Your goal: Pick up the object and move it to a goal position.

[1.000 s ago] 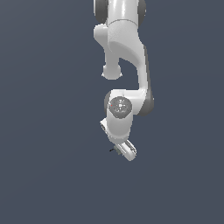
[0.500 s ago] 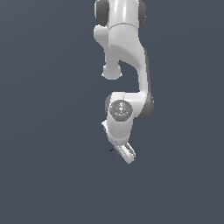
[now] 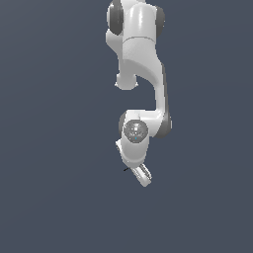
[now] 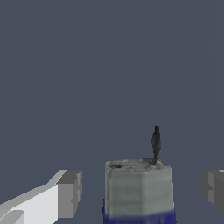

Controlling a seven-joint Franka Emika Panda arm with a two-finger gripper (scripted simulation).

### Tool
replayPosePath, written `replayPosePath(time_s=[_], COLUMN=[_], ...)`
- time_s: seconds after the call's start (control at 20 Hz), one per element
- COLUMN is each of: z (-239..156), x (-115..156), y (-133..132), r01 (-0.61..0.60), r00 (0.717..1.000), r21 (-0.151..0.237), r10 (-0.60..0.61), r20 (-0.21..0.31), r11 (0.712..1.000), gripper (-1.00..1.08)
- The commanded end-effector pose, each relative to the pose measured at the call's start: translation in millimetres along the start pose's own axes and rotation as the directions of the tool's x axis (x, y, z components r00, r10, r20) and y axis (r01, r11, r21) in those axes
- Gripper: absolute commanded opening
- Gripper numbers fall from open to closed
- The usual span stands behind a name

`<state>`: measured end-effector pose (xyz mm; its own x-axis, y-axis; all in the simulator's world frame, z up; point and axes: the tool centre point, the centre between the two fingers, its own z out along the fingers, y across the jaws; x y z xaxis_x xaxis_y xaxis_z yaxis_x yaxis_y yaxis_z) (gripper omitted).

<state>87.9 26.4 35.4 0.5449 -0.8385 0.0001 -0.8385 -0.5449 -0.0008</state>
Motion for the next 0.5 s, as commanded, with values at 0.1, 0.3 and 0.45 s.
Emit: replayPosePath(time_s=[0.1, 0.3, 0.45], z=[20, 23, 23], x=[0, 0, 0], y=[1, 0, -1], r01=[-0.002, -0.002, -0.002], r00=[1.0, 1.0, 1.0], r21=[-0.001, -0.001, -0.001], r10=[0.002, 0.002, 0.002], r20=[0.0, 0.0, 0.0], r11=[1.0, 1.0, 1.0], gripper=[1.0, 1.0, -1.0])
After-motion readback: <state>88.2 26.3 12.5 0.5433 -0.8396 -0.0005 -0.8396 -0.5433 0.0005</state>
